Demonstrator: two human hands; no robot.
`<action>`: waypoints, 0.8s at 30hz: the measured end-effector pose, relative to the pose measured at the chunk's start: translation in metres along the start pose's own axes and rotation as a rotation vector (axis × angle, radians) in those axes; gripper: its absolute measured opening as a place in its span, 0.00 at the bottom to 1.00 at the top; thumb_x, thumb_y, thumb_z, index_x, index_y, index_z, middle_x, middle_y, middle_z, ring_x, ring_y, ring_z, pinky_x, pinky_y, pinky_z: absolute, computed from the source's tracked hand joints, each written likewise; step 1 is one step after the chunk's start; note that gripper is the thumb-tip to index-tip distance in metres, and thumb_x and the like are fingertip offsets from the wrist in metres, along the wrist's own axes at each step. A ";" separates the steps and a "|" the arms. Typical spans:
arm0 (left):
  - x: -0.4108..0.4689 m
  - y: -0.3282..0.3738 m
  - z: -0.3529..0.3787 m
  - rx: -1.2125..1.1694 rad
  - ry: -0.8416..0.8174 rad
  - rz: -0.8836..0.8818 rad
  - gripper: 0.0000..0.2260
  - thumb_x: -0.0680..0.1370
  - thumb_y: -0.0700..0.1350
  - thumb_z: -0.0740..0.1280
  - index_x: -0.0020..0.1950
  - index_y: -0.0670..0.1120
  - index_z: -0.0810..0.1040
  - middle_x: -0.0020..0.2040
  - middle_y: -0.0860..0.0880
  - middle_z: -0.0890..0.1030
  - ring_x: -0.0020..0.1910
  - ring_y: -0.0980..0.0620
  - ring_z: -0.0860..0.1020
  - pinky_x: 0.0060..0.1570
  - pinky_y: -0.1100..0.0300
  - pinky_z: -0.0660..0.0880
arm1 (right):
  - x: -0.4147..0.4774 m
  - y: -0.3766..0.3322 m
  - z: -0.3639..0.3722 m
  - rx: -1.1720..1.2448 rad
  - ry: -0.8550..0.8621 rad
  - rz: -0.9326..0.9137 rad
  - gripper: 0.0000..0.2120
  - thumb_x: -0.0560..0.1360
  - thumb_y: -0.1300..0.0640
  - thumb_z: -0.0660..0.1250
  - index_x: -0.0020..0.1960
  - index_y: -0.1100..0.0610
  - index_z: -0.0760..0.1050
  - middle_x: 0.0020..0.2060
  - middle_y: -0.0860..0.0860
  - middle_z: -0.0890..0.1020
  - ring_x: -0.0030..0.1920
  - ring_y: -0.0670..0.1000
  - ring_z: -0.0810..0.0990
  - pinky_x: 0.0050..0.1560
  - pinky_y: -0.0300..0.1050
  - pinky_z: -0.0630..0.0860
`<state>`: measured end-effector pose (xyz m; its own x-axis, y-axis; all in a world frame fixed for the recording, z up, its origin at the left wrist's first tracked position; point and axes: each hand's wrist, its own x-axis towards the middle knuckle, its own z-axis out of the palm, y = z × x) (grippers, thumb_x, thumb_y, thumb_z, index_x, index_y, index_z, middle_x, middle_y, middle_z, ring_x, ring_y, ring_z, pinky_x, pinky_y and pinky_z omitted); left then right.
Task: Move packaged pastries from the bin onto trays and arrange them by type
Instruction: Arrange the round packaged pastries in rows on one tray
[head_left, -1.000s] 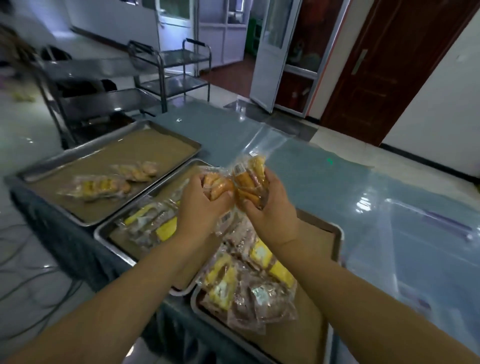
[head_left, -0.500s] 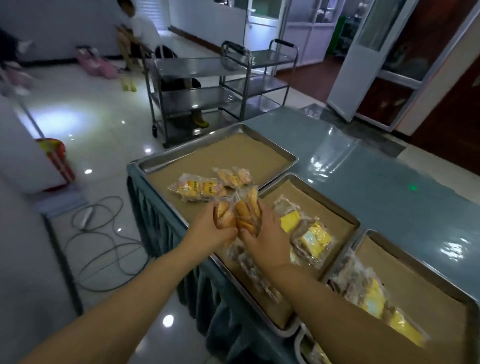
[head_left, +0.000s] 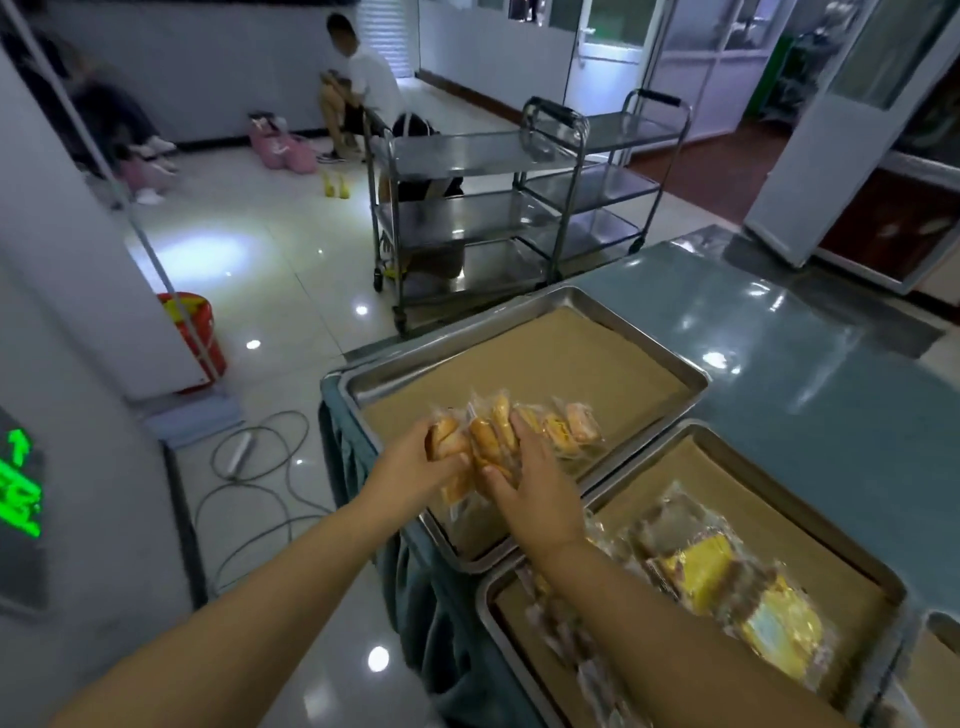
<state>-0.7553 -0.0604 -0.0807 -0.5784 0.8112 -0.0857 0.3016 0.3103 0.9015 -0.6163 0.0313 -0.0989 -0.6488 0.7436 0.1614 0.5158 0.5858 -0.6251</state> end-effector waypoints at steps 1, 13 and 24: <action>0.015 0.000 -0.003 -0.011 -0.012 -0.008 0.12 0.73 0.47 0.71 0.51 0.60 0.72 0.44 0.57 0.79 0.42 0.66 0.77 0.38 0.70 0.70 | 0.016 0.000 0.001 0.007 -0.005 -0.001 0.34 0.75 0.48 0.65 0.76 0.48 0.52 0.70 0.51 0.66 0.65 0.54 0.71 0.60 0.50 0.72; 0.159 -0.019 -0.009 -0.109 -0.047 -0.133 0.10 0.75 0.48 0.69 0.47 0.62 0.71 0.41 0.60 0.80 0.41 0.66 0.78 0.29 0.72 0.72 | 0.138 0.023 0.035 -0.241 -0.114 0.010 0.33 0.75 0.47 0.63 0.75 0.49 0.51 0.60 0.52 0.73 0.55 0.52 0.74 0.51 0.49 0.75; 0.233 -0.071 -0.009 0.182 -0.166 0.032 0.29 0.72 0.48 0.72 0.67 0.58 0.60 0.53 0.59 0.76 0.51 0.61 0.76 0.41 0.71 0.71 | 0.154 0.036 0.091 -0.310 -0.408 0.068 0.38 0.71 0.39 0.57 0.76 0.48 0.44 0.76 0.54 0.52 0.75 0.57 0.50 0.73 0.58 0.53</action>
<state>-0.9184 0.1023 -0.1604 -0.4386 0.8877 -0.1402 0.4582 0.3551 0.8148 -0.7483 0.1372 -0.1657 -0.7415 0.6335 -0.2211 0.6659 0.6542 -0.3586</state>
